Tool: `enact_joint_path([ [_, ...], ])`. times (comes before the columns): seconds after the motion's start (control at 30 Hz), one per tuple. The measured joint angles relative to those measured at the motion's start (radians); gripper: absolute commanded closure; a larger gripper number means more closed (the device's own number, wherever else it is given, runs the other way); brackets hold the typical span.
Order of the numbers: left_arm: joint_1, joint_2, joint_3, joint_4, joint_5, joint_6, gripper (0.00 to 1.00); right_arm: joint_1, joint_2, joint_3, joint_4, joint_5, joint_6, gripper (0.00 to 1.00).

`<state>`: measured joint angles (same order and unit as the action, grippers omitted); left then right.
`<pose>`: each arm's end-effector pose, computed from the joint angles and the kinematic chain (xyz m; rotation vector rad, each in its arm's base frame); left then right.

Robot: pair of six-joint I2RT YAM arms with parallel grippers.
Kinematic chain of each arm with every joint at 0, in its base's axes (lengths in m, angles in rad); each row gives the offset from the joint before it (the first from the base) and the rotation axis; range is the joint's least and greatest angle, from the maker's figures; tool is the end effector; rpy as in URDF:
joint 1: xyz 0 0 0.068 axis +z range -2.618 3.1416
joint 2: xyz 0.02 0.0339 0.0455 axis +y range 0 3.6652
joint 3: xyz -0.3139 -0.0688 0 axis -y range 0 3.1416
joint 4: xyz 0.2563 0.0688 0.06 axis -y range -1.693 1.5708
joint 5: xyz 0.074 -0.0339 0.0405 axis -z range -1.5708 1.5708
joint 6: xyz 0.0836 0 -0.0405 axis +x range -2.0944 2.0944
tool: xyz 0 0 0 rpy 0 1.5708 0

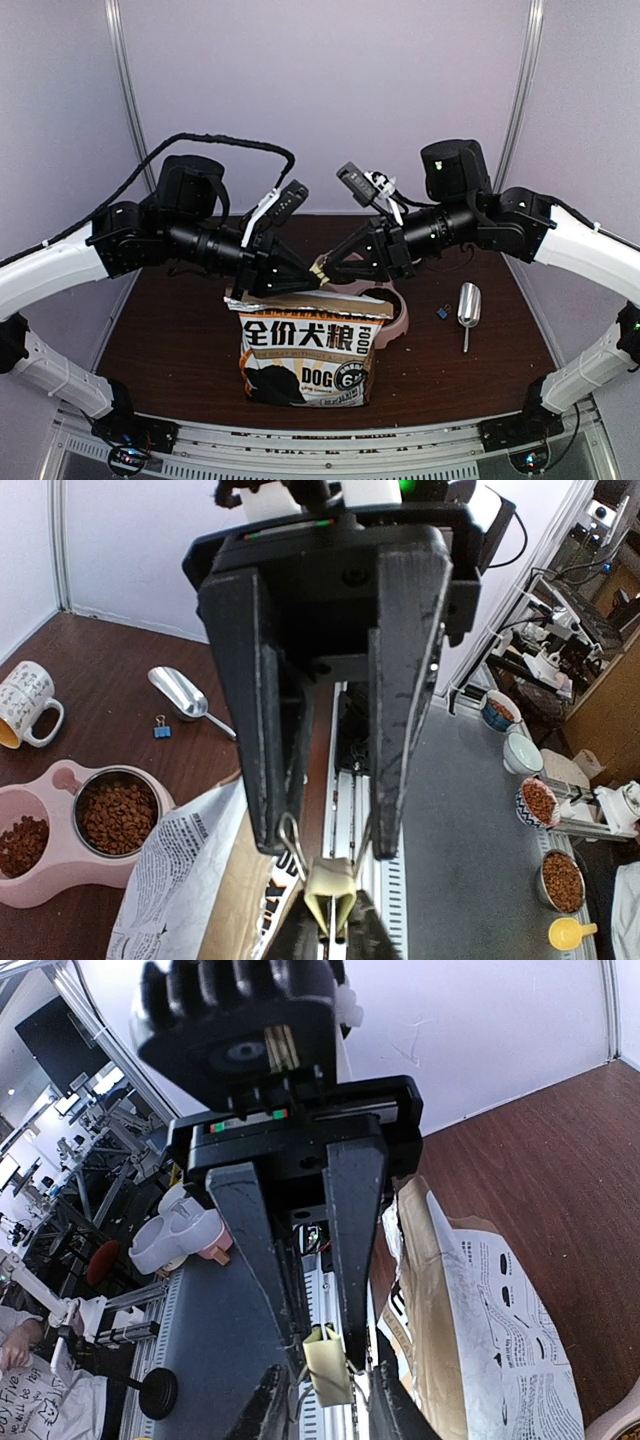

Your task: Serve the pet food

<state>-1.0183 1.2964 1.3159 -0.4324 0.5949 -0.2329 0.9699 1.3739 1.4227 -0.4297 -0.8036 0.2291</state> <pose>0.1287 -0.2980 0.4232 1.2181 1.8175 -1.3543 0.1393 0.3097 0.4447 -1.3122 1.7247 1.5259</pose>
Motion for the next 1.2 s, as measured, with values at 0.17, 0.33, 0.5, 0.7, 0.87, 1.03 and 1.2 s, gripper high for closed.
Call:
enact_joint_path([
  [0.17,0.000,0.000,0.000,0.005,-0.002,0.006,0.42,0.001,0.000,0.000,0.000,0.008,-0.003,1.00],
  [0.33,0.000,-0.012,-0.003,0.005,-0.039,0.021,0.11,0.001,-0.001,0.000,0.007,0.019,-0.003,1.00],
  [0.5,0.005,-0.103,-0.042,0.005,-0.135,0.034,0.03,0.001,-0.009,0.000,0.010,0.027,-0.006,1.00],
  [0.7,0.090,-0.259,-0.106,0.019,-0.197,0.040,0.02,0.001,-0.013,0.000,0.014,0.035,-0.014,1.00],
  [0.87,0.255,-0.292,-0.215,0.012,-0.159,0.039,0.02,0.001,-0.013,0.000,0.014,0.039,-0.020,1.00],
  [1.03,0.290,-0.230,-0.275,-0.031,-0.101,0.046,0.03,0.001,-0.013,0.000,-0.008,0.054,-0.038,1.00],
  [1.2,0.290,-0.184,-0.291,-0.058,-0.036,0.063,0.22,0.001,-0.013,0.000,-0.030,0.064,-0.045,1.00],
])
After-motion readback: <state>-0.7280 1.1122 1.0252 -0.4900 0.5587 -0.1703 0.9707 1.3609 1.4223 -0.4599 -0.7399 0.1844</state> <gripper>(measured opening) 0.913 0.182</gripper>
